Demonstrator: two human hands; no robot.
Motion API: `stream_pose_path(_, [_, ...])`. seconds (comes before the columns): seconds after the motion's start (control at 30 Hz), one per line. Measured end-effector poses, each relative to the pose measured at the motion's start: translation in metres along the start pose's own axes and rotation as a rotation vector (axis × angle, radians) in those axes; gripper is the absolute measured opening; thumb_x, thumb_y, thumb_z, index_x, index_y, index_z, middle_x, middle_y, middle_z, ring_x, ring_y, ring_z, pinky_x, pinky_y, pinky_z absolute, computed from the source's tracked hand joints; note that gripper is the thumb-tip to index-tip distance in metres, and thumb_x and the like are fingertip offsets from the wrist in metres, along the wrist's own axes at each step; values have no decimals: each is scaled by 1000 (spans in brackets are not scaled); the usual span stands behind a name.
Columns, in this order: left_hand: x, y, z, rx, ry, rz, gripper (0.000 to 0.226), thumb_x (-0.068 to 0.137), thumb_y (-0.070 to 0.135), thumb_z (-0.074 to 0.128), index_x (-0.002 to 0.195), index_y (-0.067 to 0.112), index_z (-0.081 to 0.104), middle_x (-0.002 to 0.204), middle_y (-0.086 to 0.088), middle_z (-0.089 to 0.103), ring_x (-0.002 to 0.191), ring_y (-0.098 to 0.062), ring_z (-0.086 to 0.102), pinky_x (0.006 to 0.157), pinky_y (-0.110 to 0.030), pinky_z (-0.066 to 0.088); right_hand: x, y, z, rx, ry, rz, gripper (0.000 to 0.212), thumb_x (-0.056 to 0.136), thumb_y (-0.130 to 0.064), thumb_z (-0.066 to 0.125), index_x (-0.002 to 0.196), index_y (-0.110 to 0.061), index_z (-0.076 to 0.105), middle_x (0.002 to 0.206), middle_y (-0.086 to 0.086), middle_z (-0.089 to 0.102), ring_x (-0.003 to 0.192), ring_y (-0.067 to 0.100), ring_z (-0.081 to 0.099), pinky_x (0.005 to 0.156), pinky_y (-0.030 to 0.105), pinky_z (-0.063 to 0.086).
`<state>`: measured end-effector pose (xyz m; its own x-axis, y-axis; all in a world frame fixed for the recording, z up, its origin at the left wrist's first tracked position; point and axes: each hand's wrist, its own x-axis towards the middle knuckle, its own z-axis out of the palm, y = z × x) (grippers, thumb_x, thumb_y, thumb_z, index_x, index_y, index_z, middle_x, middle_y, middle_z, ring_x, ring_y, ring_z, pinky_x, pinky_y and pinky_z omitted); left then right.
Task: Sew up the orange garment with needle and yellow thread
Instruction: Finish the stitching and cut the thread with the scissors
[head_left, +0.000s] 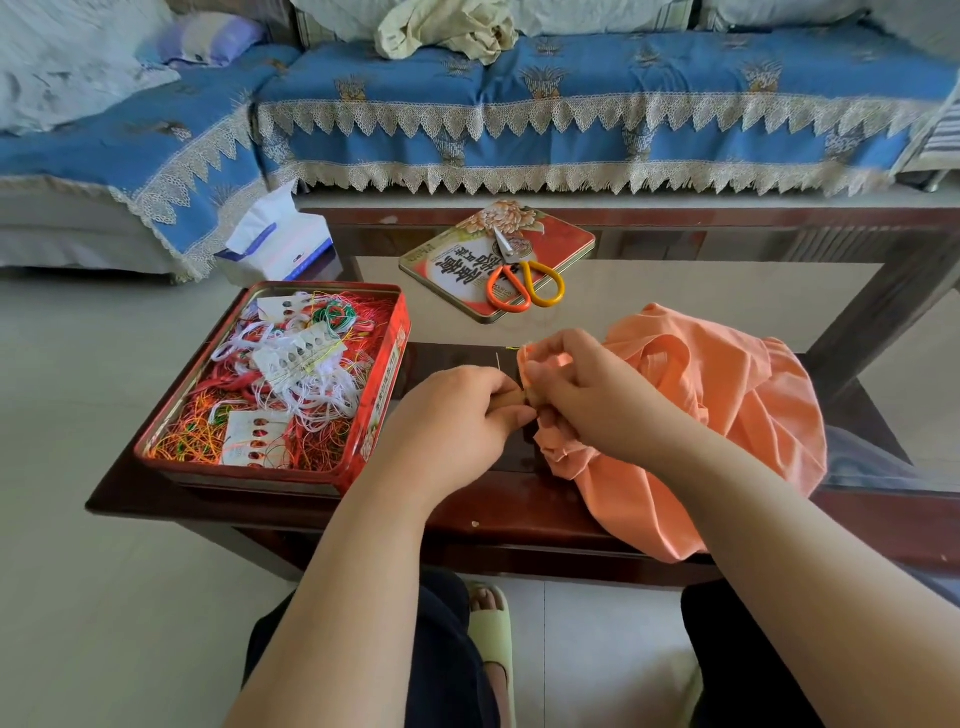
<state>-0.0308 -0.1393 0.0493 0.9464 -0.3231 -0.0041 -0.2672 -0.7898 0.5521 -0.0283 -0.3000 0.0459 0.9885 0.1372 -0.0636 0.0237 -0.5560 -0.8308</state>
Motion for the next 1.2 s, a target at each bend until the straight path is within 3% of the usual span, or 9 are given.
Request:
stream_pose_path(0.1, [0, -3, -1, -53, -45, -49, 18, 94, 39, 58, 102, 24, 65, 84, 11, 63, 82, -7, 59, 69, -29, 47, -4, 6, -5, -76, 22, -201, 19, 95, -17, 58, 110, -26, 52, 83, -4, 67, 73, 6, 63, 70, 24, 54])
stream_pose_path(0.2, [1, -7, -2, -67, -26, -66, 22, 95, 39, 58, 106, 22, 65, 87, 11, 63, 87, -11, 60, 74, -29, 47, -2, 6, -16, 40, 110, -249, 19, 89, -6, 64, 99, -22, 63, 81, -5, 66, 71, 3, 60, 68, 14, 50])
stream_pose_path(0.4, [3, -5, -5, -333, 192, 27, 20, 93, 29, 63, 111, 24, 71, 89, 24, 65, 88, 8, 61, 73, -4, 42, 3, 3, -17, 1079, -8, 292, 23, 98, -7, 36, 97, -4, 59, 76, 6, 45, 56, 11, 39, 44, 19, 30])
stream_pose_path(0.53, [0, 2, -4, -506, 105, 111, 17, 93, 29, 61, 100, 44, 66, 92, 24, 71, 94, 3, 65, 91, -27, 53, 3, 4, 1, 1092, -217, 325, 37, 97, -41, 49, 76, -13, 61, 64, -1, 43, 54, 8, 29, 44, 17, 25])
stream_pose_path(0.73, [0, 4, 0, -535, 37, 112, 32, 85, 41, 61, 113, 27, 70, 102, 13, 72, 101, -4, 66, 95, -35, 53, 4, 2, 2, 1156, -160, 174, 15, 97, -14, 49, 90, -3, 58, 64, 3, 47, 49, 6, 40, 42, 15, 31])
stream_pose_path(0.83, [2, 5, 0, -573, 101, 77, 35, 80, 44, 63, 111, 29, 70, 94, 17, 72, 92, -1, 67, 86, -27, 54, 6, 1, -4, 967, 22, 149, 23, 100, -21, 47, 86, -5, 57, 63, 6, 46, 52, 12, 38, 44, 19, 32])
stream_pose_path(0.97, [5, -2, 0, -418, 316, 25, 22, 87, 24, 70, 107, 32, 70, 94, 23, 67, 88, 11, 60, 75, -2, 42, 2, 1, -21, 191, 171, 5, 25, 98, -33, 52, 87, -13, 63, 52, -7, 55, 41, 6, 46, 41, 16, 37])
stream_pose_path(1.07, [7, -7, 0, -311, 437, -6, 25, 86, 22, 72, 110, 29, 71, 103, 9, 68, 92, -3, 61, 75, -6, 43, -3, 4, -19, -205, 231, -211, 14, 92, -31, 61, 88, -19, 68, 69, -12, 63, 61, 4, 56, 53, 10, 39])
stream_pose_path(1.2, [8, -8, 1, -235, 478, 14, 27, 84, 20, 74, 110, 26, 72, 101, 5, 66, 91, -9, 61, 75, -12, 45, -2, 5, -13, -309, 326, -313, 13, 91, -27, 63, 92, -17, 72, 86, -5, 61, 75, 9, 55, 62, 8, 38])
